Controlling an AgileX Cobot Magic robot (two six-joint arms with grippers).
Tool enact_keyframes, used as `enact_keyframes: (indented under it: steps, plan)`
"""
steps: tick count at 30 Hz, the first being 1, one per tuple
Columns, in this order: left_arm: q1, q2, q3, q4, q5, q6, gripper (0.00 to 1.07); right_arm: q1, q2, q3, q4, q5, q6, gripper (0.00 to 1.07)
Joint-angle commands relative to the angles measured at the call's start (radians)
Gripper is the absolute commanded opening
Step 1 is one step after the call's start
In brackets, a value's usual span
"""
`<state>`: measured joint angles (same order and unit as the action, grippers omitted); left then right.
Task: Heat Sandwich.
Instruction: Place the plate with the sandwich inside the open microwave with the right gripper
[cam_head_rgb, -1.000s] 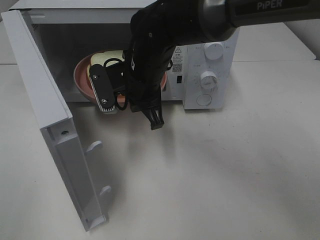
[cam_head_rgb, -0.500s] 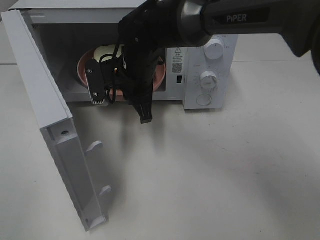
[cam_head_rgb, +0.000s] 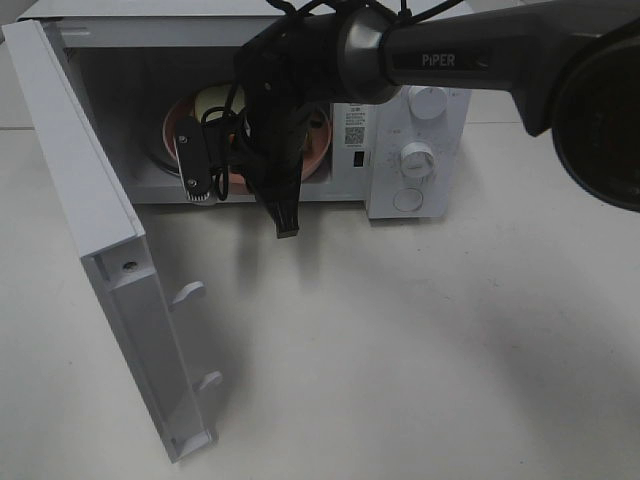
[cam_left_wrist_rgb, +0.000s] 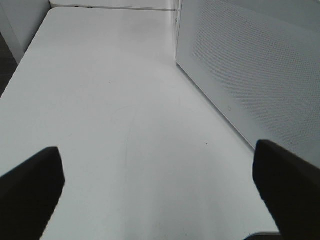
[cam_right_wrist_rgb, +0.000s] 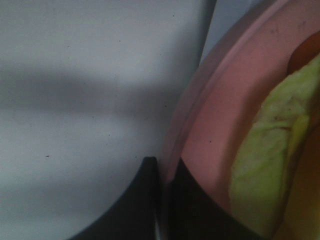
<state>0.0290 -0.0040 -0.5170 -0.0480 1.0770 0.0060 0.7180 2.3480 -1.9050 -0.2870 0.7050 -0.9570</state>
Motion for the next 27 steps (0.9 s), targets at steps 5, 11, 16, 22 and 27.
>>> enact_keyframes:
  steps: [5, 11, 16, 22, 27]
  plan:
    - [0.003, -0.020, 0.001, -0.005, -0.011, -0.006, 0.98, -0.029, 0.029, -0.077, -0.027, 0.002, 0.001, 0.00]
    - [0.003, -0.020, 0.001, -0.004, -0.011, -0.006, 0.98, -0.030, 0.054, -0.114, -0.026, -0.003, -0.017, 0.00]
    - [0.003, -0.020, 0.001, -0.004, -0.011, -0.006, 0.98, -0.030, 0.071, -0.117, -0.023, -0.003, -0.039, 0.00]
    - [0.003, -0.020, 0.001, -0.003, -0.011, -0.006, 0.98, -0.030, 0.074, -0.117, -0.020, 0.000, -0.022, 0.02]
    - [0.003, -0.020, 0.001, -0.003, -0.011, -0.006, 0.98, -0.030, 0.074, -0.117, -0.021, 0.001, 0.043, 0.08]
